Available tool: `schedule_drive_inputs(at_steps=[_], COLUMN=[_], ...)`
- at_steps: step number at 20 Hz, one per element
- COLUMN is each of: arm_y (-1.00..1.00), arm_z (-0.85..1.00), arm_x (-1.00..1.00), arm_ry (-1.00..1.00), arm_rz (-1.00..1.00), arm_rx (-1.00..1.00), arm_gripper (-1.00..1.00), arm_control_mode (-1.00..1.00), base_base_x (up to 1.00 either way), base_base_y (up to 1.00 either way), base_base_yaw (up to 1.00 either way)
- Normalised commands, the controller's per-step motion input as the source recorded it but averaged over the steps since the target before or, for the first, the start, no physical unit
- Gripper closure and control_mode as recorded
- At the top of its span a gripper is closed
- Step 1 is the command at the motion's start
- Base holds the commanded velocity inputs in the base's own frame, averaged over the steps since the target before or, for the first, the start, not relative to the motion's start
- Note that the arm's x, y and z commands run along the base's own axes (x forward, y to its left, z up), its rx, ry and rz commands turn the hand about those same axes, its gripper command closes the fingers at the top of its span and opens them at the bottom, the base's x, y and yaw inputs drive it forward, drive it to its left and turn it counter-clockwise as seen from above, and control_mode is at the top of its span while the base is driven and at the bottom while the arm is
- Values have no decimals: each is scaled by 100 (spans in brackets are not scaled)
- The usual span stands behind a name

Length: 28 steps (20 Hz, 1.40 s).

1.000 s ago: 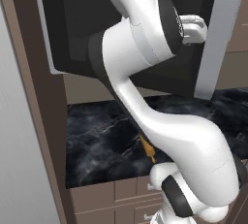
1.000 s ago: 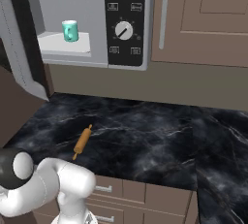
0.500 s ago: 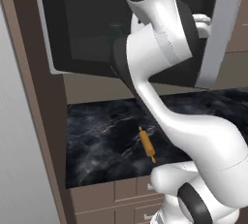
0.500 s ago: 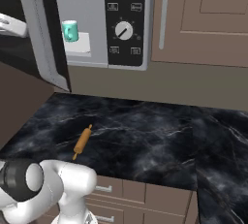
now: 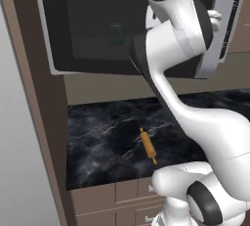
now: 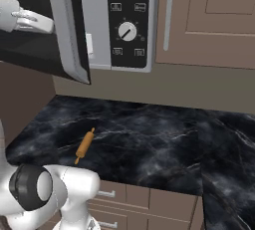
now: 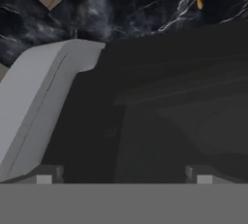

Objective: Pick the mug from the counter and place it inside the microwave. Then close the microwave.

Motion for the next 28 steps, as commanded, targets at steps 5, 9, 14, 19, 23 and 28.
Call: schedule_drive_inputs(at_steps=[5, 9, 14, 19, 23, 28], arm_y=[-19, -5, 0, -1, 0, 0], arm_z=[9, 15, 15, 8, 0, 0], arm_x=[36, 32, 28, 31, 28, 13], arm_ry=[-4, -5, -8, -11, -12, -11], arm_rz=[0, 1, 3, 5, 9, 12], arm_rx=[0, 0, 3, 4, 4, 3], arm_gripper=[-100, -100, -100, -100, -100, -100], arm_control_mode=[-100, -100, -100, -100, -100, -100], base_base_x=[0, 0, 0, 0, 0, 0], base_base_y=[0, 0, 0, 0, 0, 0], base_base_yaw=[0, 0, 0, 0, 0, 0])
